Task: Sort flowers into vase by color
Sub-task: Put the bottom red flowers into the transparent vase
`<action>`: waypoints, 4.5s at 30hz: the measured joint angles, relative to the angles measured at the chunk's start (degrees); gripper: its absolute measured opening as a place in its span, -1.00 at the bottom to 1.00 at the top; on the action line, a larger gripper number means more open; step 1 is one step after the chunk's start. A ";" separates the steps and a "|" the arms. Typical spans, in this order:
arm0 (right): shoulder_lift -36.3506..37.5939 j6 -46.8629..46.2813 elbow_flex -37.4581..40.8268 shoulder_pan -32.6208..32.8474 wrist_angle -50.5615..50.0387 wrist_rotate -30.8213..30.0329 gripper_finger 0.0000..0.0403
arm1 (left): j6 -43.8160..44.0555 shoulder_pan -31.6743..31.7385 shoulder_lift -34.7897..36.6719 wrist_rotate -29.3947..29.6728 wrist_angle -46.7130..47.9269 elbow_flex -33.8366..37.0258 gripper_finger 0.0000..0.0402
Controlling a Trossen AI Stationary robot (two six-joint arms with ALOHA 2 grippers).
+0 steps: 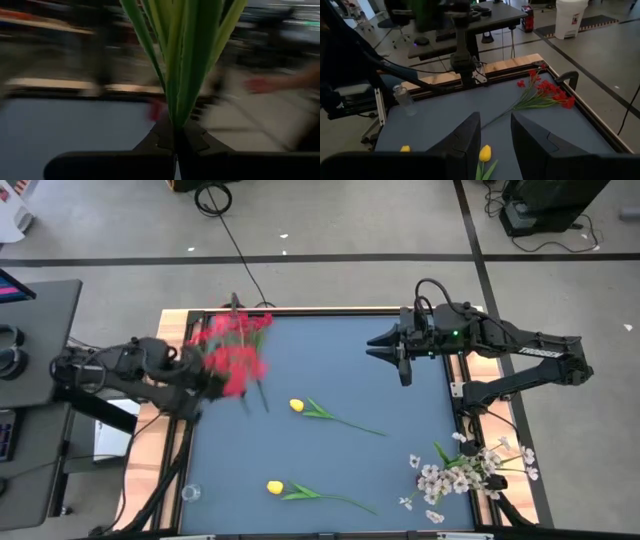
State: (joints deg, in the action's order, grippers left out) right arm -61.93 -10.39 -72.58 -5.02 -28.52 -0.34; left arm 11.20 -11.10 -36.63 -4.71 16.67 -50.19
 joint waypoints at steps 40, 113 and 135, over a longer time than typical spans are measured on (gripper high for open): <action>0.00 0.00 0.00 0.00 0.64 0.02 -0.42 | -11.06 -49.34 5.21 -11.00 -12.42 15.78 -0.99; 0.00 0.00 -0.02 0.00 0.84 0.01 -0.42 | 6.96 -56.38 9.75 3.61 -10.58 23.23 0.53; 0.00 0.00 -0.02 0.00 2.32 0.02 -0.42 | -6.76 -56.36 7.90 9.90 -9.43 10.27 0.64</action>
State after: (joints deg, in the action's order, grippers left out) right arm -61.93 -10.39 -72.60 -5.02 -26.20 -0.32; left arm 4.44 -67.46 -28.74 5.19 7.24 -39.92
